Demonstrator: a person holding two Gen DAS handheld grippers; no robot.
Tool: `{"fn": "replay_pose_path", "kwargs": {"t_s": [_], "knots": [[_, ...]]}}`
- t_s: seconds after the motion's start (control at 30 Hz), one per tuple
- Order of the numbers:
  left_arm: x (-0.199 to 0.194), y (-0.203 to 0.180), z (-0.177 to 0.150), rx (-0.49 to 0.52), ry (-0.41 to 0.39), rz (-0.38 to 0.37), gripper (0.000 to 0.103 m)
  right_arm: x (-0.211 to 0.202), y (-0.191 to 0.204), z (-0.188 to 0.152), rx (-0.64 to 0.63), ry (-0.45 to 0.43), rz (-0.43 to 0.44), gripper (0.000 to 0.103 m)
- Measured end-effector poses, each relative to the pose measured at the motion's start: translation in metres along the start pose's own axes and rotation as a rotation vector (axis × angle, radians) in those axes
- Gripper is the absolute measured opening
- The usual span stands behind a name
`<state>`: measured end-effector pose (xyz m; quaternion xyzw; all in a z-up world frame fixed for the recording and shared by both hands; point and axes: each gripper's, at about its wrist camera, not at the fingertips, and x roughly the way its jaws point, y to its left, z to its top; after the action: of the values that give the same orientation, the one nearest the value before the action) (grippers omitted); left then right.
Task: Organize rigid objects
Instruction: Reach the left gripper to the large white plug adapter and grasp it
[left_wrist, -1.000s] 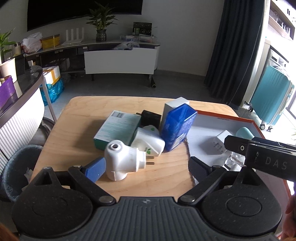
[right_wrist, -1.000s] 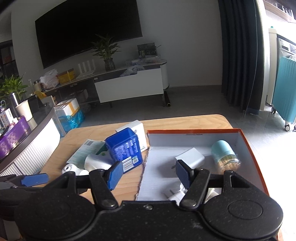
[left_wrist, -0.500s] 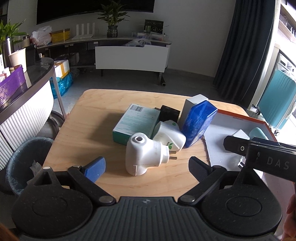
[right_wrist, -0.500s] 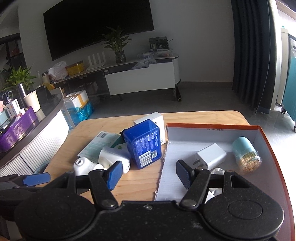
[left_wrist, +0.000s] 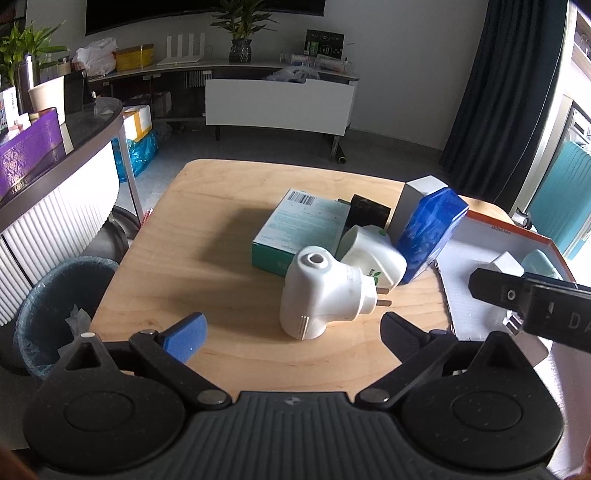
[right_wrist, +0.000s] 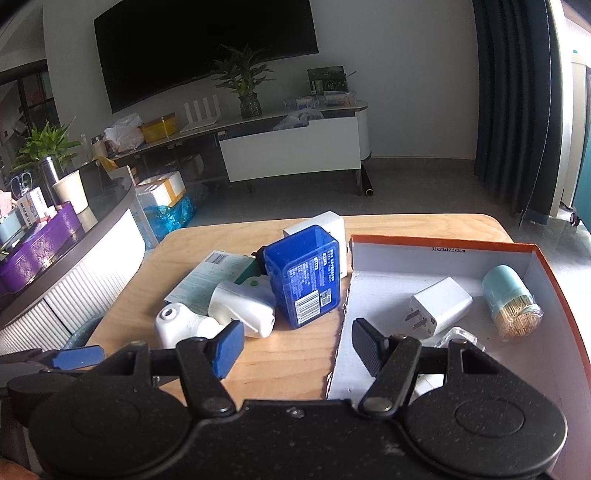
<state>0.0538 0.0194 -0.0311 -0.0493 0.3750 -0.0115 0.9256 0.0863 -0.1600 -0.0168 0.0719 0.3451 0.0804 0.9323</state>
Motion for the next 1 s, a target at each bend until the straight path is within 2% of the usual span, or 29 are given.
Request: {"fn": "replay_pose_path", "kwargs": {"t_s": [0.37, 0.63, 0.93, 1.0], "knots": [[0.024, -0.004, 0.002, 0.014, 0.017, -0.010, 0.103, 0.007, -0.008, -0.003, 0.016, 0.008, 0.003, 0.078], [0.041, -0.014, 0.003, 0.064, 0.014, -0.019, 0.103, 0.010, -0.015, -0.002, 0.023, 0.006, -0.009, 0.078], [0.060, -0.012, 0.006, 0.048, 0.007, -0.024, 0.103, 0.018, -0.017, -0.002, 0.019, 0.013, -0.011, 0.078], [0.060, -0.012, 0.005, 0.057, -0.008, -0.037, 0.095, 0.020, -0.016, -0.003, 0.019, 0.015, -0.011, 0.078]]}}
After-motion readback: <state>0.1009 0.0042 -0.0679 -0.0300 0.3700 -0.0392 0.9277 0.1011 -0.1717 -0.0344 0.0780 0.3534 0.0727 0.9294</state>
